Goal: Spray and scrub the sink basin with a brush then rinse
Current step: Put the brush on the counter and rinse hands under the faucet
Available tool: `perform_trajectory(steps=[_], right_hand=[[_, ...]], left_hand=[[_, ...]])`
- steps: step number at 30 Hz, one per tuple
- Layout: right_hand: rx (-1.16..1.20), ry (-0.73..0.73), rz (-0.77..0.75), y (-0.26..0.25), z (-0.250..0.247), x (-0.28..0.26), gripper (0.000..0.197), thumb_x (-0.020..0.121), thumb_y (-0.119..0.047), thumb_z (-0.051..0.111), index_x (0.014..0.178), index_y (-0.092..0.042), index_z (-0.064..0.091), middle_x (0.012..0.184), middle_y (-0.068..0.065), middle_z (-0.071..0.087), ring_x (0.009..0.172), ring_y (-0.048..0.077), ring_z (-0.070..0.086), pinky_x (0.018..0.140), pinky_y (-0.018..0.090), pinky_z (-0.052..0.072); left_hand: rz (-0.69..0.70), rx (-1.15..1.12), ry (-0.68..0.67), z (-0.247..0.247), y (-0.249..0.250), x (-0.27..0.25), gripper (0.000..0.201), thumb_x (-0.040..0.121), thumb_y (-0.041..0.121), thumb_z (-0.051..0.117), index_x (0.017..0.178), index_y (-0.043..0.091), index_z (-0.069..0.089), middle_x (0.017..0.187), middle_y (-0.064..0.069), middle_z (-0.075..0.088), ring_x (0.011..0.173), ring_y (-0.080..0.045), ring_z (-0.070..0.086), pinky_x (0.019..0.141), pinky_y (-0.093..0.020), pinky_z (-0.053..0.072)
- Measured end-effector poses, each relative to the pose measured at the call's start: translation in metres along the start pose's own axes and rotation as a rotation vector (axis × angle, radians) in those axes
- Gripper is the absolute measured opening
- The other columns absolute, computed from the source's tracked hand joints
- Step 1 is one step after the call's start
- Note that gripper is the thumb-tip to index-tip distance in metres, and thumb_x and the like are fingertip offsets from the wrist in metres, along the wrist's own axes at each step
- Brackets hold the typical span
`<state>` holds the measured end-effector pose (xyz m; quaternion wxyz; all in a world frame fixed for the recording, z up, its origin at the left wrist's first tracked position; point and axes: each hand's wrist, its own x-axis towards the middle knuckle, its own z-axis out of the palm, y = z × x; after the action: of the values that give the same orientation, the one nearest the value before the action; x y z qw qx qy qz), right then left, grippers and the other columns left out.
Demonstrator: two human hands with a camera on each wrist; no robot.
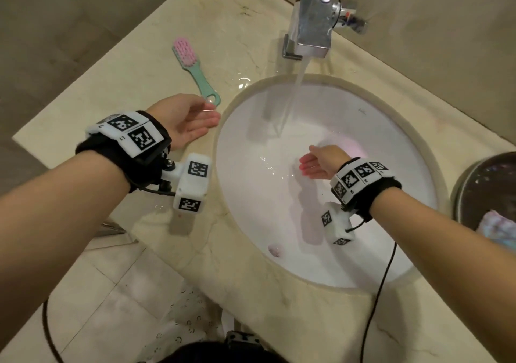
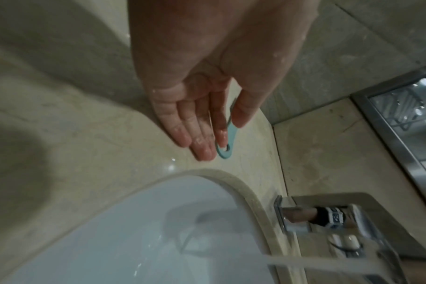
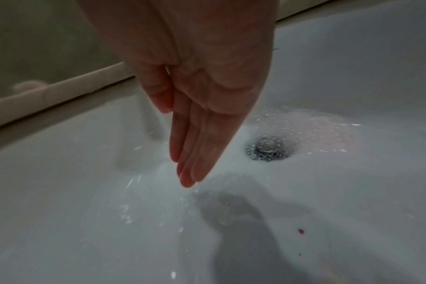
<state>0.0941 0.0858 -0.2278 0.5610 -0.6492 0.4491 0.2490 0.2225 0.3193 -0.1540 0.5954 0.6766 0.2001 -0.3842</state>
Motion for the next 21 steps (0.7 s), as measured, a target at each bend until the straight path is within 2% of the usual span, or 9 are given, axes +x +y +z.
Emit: perform_trajectory(steps=[2,5,8,12,13,15,17,19,21], right_hand=[[0.137,0.069,-0.004,0.007,-0.015,-0.005,0.043,0.102,-0.030,0.031,0.092,0.001,0.058,0.076,0.011,0.059,0.065,0.022,0.056,0.065,0.029,0.047],[0.285,0.149,-0.003,0.019,-0.034,-0.019,0.049,0.102,-0.035,0.029,0.077,-0.003,0.056,0.077,0.012,0.060,0.066,0.022,0.058,0.066,0.030,0.049],[0.423,0.212,-0.006,0.032,-0.051,-0.035,0.051,0.102,-0.036,0.028,0.080,-0.002,0.058,0.080,0.013,0.062,0.069,0.023,0.060,0.067,0.031,0.050],[0.578,0.288,0.020,0.045,-0.065,-0.055,0.052,0.102,-0.038,0.028,0.086,-0.001,0.061,0.085,0.015,0.065,0.073,0.024,0.064,0.067,0.030,0.053],[0.610,0.302,0.028,0.047,-0.066,-0.060,0.052,0.102,-0.038,0.028,0.085,-0.001,0.061,0.085,0.015,0.066,0.074,0.024,0.064,0.068,0.031,0.053],[0.670,0.332,0.037,0.052,-0.067,-0.068,0.053,0.102,-0.038,0.028,0.084,0.000,0.061,0.084,0.015,0.065,0.074,0.024,0.064,0.071,0.032,0.053],[0.717,0.357,0.033,0.056,-0.066,-0.075,0.053,0.102,-0.037,0.029,0.083,0.000,0.061,0.083,0.015,0.064,0.073,0.024,0.063,0.074,0.032,0.052],[0.755,0.377,0.032,0.059,-0.064,-0.081,0.052,0.103,-0.036,0.028,0.083,0.000,0.060,0.083,0.015,0.064,0.074,0.024,0.062,0.075,0.032,0.052],[0.797,0.390,0.037,0.062,-0.062,-0.085,0.051,0.103,-0.036,0.028,0.084,0.000,0.060,0.084,0.015,0.064,0.075,0.024,0.062,0.074,0.032,0.052]], left_hand=[[0.035,0.019,-0.030,0.015,0.002,0.002,0.018,0.096,0.023,0.048,0.086,0.015,0.061,0.087,0.001,0.069,0.081,-0.007,0.066,0.074,-0.019,0.050],[0.049,0.053,-0.122,0.044,0.004,0.010,0.018,0.095,0.023,0.049,0.090,0.014,0.063,0.090,0.000,0.072,0.085,-0.008,0.068,0.073,-0.019,0.053],[0.026,0.065,-0.205,0.074,0.007,0.017,0.018,0.096,0.021,0.047,0.098,0.011,0.062,0.097,-0.004,0.069,0.089,-0.011,0.067,0.082,-0.022,0.051],[0.012,0.071,-0.262,0.104,0.009,0.028,0.029,0.100,0.021,0.038,0.114,0.003,0.056,0.104,-0.007,0.063,0.090,-0.014,0.062,0.079,-0.022,0.049],[0.001,0.064,-0.279,0.108,0.009,0.032,0.030,0.100,0.023,0.039,0.114,0.003,0.056,0.101,-0.007,0.062,0.087,-0.014,0.060,0.077,-0.021,0.048],[-0.043,0.025,-0.338,0.115,0.010,0.039,0.027,0.097,0.033,0.045,0.101,0.009,0.057,0.081,-0.003,0.055,0.070,-0.011,0.050,0.063,-0.019,0.042],[-0.081,-0.011,-0.368,0.121,0.012,0.047,0.021,0.096,0.031,0.046,0.090,0.012,0.055,0.071,0.000,0.045,0.057,-0.010,0.038,0.051,-0.020,0.034],[-0.100,-0.060,-0.331,0.127,0.014,0.054,0.013,0.096,0.021,0.048,0.100,0.011,0.056,0.071,-0.002,0.051,0.046,-0.008,0.044,0.047,-0.017,0.042],[-0.154,-0.206,-0.326,0.131,0.016,0.063,0.016,0.095,0.020,0.054,0.105,0.008,0.055,0.072,-0.004,0.056,0.044,-0.011,0.056,0.055,-0.018,0.054]])
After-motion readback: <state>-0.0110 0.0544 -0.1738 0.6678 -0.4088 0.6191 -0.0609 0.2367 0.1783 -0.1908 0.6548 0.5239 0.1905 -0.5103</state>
